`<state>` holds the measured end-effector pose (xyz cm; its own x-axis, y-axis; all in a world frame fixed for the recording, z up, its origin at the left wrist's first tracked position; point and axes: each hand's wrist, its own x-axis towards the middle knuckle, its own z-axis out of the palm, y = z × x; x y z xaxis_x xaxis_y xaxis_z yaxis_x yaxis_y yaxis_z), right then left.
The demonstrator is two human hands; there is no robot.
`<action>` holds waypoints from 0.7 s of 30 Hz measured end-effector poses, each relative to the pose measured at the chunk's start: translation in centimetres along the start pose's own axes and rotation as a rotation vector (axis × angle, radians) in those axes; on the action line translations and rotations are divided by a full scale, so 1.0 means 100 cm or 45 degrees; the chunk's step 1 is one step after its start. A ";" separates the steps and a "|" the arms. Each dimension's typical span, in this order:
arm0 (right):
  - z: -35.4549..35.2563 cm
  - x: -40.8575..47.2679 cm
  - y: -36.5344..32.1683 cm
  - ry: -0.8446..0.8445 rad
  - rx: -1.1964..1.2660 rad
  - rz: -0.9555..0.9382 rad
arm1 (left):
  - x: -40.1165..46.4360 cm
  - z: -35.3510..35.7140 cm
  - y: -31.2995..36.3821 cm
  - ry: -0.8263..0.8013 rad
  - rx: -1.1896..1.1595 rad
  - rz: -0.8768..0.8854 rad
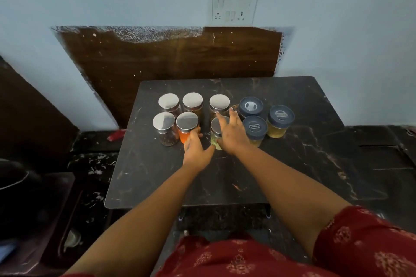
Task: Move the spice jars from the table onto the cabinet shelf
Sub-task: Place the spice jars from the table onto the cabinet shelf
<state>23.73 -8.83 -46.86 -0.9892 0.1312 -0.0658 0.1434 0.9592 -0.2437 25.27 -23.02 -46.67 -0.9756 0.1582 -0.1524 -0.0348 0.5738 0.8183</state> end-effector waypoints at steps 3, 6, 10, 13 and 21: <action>0.001 0.015 0.004 -0.192 0.073 0.090 | 0.017 0.000 0.004 -0.011 -0.049 -0.006; 0.002 0.022 0.004 -0.126 0.104 0.105 | 0.033 -0.001 0.001 -0.024 -0.045 0.022; -0.014 0.035 0.001 -0.224 0.158 0.191 | 0.057 -0.005 0.005 0.062 -0.243 0.117; -0.045 0.050 0.000 -0.309 0.185 0.193 | 0.072 -0.014 0.021 0.210 -0.567 0.127; -0.158 0.085 -0.039 -0.210 0.299 0.149 | 0.109 -0.056 0.058 0.012 -0.830 -0.140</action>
<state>14.26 -7.49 -31.15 -0.9499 0.1761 -0.2584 0.2782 0.8533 -0.4411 13.23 -22.51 -40.45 -0.9606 0.1173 -0.2519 -0.2557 -0.0182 0.9666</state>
